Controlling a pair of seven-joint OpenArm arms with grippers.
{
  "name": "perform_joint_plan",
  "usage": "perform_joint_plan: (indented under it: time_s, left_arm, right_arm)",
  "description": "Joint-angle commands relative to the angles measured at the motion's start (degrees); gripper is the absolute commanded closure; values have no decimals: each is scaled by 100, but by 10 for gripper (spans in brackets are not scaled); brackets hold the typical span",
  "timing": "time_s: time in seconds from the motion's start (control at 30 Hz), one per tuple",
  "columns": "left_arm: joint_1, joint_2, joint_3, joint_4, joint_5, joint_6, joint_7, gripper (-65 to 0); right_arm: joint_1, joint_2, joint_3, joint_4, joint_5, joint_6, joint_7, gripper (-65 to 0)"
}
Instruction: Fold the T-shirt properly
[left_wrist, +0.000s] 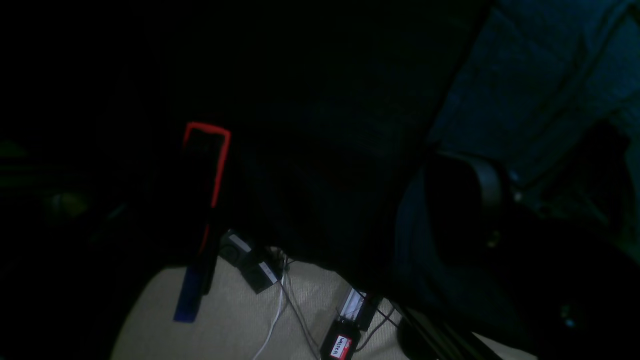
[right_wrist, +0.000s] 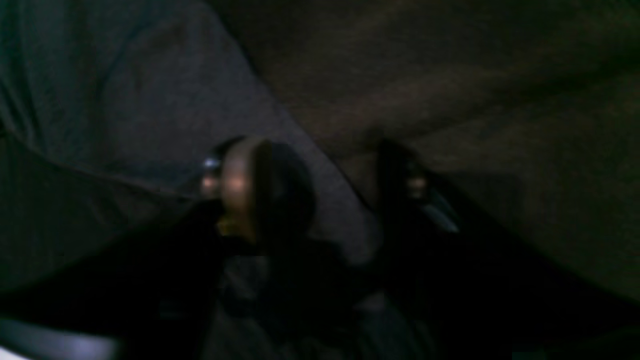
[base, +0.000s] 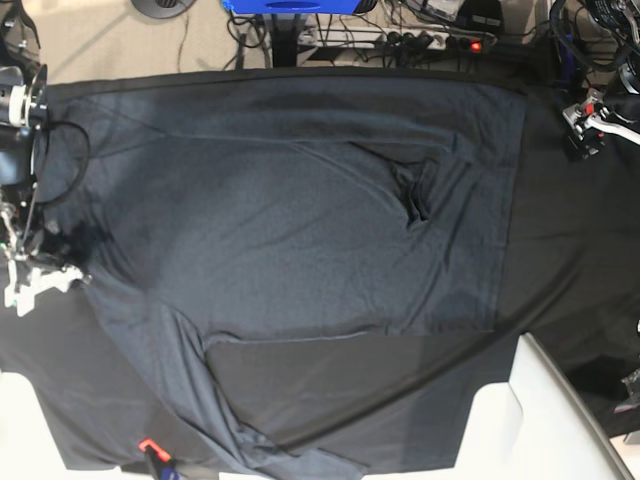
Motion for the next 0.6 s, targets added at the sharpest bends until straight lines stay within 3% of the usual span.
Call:
perform_joint_plan:
  time_s: [0.0,0.07,0.1,0.23,0.37,0.57]
  left_arm:
    - [-58,-63,-44,73,-81,-16,-91,-650]
    - [-93,16,-44,73,-72,-16,-91,-650]
    - [-93,25,-35,82,-72,-16,-91,-650]
    - [-172,96,-35,73,-72,-16,-91,-650]
    - [-172,96,-35,73,-72,-16,-91,-650]
    - [-172,96,-35,64,-72,-16,-91,-650]
  right_arm:
    - [111,80,1,45,6,10,-45,-128]
    - [111,72,10,45,6,10,-45,-18]
    - [111,72,10,45,6,10,-53,0]
    - [49,72,45,414,6,1,-326,0]
    - [-355,72,63,1653,32,-34,-783,0]
    - [-918,45,72,3122,50,-667,-1565,0]
